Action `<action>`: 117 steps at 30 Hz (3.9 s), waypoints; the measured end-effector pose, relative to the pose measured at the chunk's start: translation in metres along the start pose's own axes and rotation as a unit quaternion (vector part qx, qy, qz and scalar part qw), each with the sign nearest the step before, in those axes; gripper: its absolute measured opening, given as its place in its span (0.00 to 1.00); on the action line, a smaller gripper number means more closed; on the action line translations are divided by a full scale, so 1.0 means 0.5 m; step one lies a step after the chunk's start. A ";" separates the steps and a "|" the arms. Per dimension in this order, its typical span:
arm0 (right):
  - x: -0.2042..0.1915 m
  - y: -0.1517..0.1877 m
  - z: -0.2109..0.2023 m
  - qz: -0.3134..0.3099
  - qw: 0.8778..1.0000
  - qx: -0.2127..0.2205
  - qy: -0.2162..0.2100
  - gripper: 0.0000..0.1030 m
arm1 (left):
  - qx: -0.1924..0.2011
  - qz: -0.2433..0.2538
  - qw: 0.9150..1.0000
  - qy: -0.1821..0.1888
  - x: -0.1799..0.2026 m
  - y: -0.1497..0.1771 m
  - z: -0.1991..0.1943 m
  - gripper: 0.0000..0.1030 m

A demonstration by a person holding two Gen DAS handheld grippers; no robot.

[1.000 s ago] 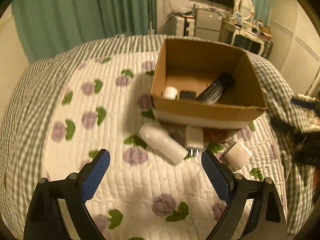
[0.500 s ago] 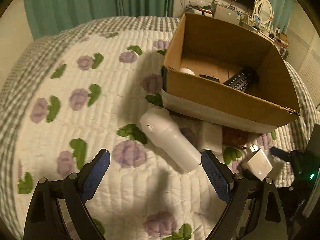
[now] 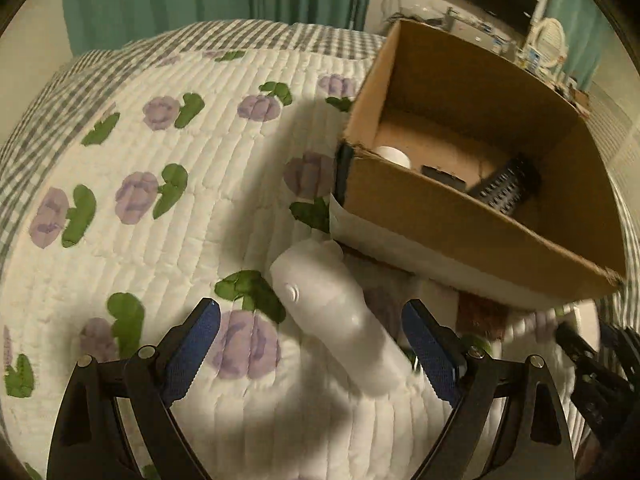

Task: Organize rigid objects
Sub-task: 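Grasp the white square charger with the right tool while the left tool grasps the white plastic bottle, then carry the white bottle and white charger into the box and release both, then grasp the small white plug charger with the left tool while the right tool grasps the red rose case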

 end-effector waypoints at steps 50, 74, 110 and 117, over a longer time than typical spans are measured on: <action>-0.011 -0.329 -0.267 -0.040 0.985 0.167 0.033 0.48 | 0.105 0.167 0.979 0.058 0.220 -0.198 -0.174 0.50; 0.044 -0.357 -0.071 0.009 0.989 0.142 0.025 0.48 | 0.112 0.162 0.977 0.079 0.200 -0.211 -0.085 0.63; 0.001 -0.179 -0.322 0.030 0.990 0.132 0.047 0.92 | 0.144 0.147 0.975 0.085 0.102 -0.084 -0.314 0.96; -0.040 -0.105 -0.242 0.046 0.990 0.116 0.061 0.92 | 0.098 0.131 0.984 0.070 0.069 -0.024 -0.208 0.96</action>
Point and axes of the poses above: each gripper's, at about its wrist camera, not at the fingertips, and z roughly the way its jaws point, x to its right, y to its underside, the point moved 10 cm from there along z, roughly the way its jaws point, and after that the axes turned 12 degrees about -z, right-handed, at the moved point
